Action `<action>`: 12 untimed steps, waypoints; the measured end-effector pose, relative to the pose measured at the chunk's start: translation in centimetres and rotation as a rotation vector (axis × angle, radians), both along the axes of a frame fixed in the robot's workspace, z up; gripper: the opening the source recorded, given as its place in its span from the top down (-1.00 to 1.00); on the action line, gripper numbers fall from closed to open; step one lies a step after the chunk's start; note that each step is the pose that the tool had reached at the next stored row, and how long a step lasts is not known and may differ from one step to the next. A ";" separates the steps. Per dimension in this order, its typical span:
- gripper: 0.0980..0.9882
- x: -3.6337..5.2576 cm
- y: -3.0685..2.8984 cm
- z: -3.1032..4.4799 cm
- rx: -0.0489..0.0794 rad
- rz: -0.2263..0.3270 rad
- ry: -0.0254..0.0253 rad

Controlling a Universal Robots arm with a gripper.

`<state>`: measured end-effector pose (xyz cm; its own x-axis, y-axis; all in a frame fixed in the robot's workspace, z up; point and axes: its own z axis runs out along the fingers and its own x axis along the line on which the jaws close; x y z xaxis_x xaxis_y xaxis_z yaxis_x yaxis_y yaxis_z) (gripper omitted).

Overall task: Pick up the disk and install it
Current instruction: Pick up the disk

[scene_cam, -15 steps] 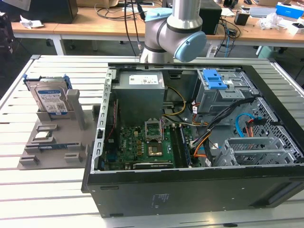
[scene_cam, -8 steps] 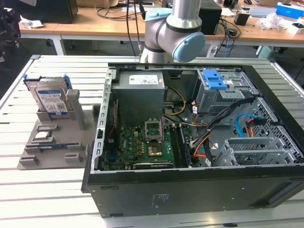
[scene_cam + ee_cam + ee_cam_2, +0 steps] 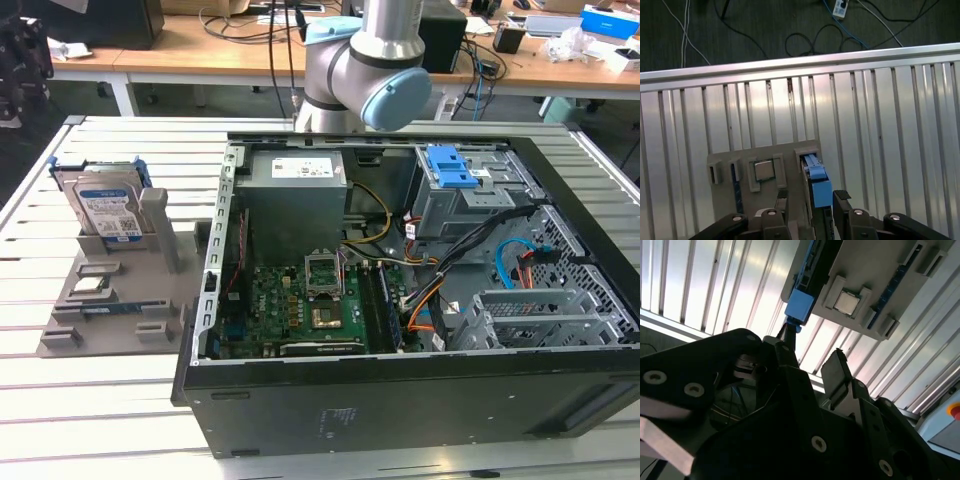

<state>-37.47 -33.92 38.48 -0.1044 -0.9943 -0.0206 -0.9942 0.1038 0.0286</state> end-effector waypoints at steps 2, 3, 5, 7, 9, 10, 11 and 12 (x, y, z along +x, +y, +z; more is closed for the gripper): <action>0.14 0.13 0.09 -0.21 0.000 0.000 0.0001; 0.14 0.18 0.13 -0.29 0.000 0.000 0.0002; 0.14 0.29 0.18 -0.51 0.000 0.000 -0.0001; 0.14 0.39 0.20 -0.68 0.000 0.000 0.0001; 0.14 0.49 0.21 -0.88 0.000 0.000 0.0000; 0.14 0.53 0.21 -0.98 0.000 0.000 0.0000; 0.14 0.58 0.22 -1.12 0.000 0.000 0.0001; 0.14 0.61 0.22 -1.20 0.000 0.000 0.0001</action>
